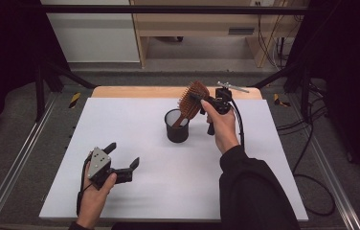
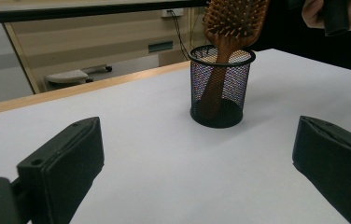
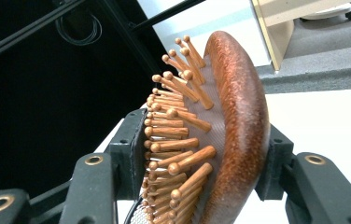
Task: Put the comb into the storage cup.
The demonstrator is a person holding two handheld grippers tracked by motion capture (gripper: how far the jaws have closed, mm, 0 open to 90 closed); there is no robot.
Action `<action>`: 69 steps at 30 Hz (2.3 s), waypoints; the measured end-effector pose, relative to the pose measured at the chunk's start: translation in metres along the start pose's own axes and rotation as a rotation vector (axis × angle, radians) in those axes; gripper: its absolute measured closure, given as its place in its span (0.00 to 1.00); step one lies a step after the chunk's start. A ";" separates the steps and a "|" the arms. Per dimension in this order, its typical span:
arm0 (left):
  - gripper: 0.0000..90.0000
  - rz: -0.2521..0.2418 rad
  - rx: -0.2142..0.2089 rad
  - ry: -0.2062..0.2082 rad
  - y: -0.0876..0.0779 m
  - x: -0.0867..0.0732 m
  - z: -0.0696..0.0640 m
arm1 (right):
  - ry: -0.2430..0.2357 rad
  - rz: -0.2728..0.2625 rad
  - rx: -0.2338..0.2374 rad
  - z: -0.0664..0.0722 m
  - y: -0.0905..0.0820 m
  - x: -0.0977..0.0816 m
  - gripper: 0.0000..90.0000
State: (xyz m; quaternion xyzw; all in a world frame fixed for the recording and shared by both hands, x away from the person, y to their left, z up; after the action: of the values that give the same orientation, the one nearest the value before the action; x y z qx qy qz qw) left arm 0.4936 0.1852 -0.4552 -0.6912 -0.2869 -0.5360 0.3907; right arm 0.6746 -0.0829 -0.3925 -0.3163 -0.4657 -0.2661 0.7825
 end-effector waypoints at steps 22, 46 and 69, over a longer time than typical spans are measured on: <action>0.02 0.004 -0.006 0.002 0.001 -0.001 -0.001 | -0.030 0.020 0.000 -0.001 0.008 0.003 0.49; 0.02 0.007 -0.009 0.003 0.001 -0.001 -0.001 | -0.045 0.039 -0.009 -0.001 0.008 0.001 0.35; 0.02 0.006 -0.010 0.003 0.001 -0.001 -0.001 | -0.048 0.046 -0.020 0.000 0.007 0.001 0.25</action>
State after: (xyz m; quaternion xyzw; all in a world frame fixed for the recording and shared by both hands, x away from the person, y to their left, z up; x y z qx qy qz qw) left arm 0.4935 0.1834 -0.4559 -0.6932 -0.2816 -0.5371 0.3895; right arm 0.6799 -0.0783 -0.3934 -0.3410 -0.4743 -0.2452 0.7737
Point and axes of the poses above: each handheld gripper's, and its own axes: y roughly forward along the jaws, x roughly out of its top, z roughly to its left, the point moved 8 cm from there along y, roughly forward along the jaws, and after that the axes turned 9 degrees about -y, right-handed, at the moved point
